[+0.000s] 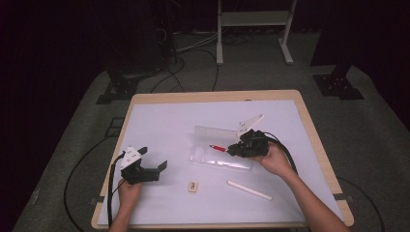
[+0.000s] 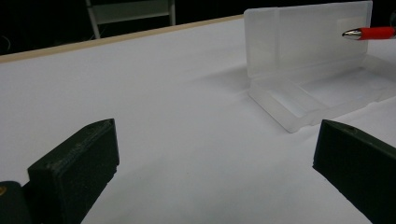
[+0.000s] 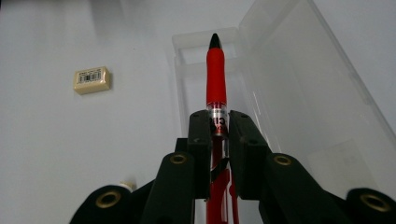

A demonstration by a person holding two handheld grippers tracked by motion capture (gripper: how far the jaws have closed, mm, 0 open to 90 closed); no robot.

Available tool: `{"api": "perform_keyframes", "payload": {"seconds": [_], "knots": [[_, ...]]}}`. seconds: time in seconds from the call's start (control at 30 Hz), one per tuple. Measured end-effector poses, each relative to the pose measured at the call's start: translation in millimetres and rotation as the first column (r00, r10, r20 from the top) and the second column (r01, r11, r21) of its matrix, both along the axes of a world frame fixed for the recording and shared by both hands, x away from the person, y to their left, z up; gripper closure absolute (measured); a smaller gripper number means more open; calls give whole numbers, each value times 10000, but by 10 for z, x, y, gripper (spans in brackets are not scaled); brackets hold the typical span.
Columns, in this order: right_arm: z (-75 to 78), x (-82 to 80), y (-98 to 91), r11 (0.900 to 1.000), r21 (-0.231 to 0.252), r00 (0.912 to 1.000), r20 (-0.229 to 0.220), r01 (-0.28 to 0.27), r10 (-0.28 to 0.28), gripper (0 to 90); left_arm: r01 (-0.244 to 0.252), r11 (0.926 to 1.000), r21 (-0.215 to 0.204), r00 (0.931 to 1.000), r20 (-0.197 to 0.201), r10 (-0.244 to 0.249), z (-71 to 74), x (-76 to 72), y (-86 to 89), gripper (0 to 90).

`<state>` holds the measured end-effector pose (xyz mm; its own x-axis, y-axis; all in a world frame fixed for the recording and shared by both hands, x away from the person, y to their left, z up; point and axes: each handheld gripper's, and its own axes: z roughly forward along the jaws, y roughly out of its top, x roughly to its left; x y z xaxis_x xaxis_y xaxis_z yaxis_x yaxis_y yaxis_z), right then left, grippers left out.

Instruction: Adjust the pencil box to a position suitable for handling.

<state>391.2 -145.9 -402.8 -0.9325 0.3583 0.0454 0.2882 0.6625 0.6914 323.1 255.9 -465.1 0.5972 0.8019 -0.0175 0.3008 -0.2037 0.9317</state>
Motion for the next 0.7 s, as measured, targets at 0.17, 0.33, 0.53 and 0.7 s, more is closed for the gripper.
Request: {"api": "perform_keyframes", "payload": {"seconds": [0.17, 0.33, 0.53, 0.7], "knots": [[-36, 33, 11, 10000, 21, 10000, -67, 24, -24, 786, 3, 10000, 6, 10000, -3, -3, 0, -1, 0, 0], [-80, 63, 26, 10000, -57, 9999, -132, 37, -38, 786, 1, 10000, 0, 10000, -6, -1, 0, 0, 1, 0], [-116, 90, 40, 9999, -61, 9996, -251, 145, -147, 786, 2, 10000, 0, 10000, -5, -2, 0, 0, 1, 0], [-150, 118, 43, 9998, -115, 9994, -300, 189, -192, 786, 4, 10000, -3, 10000, -3, -4, 0, 0, 0, 0]]}}
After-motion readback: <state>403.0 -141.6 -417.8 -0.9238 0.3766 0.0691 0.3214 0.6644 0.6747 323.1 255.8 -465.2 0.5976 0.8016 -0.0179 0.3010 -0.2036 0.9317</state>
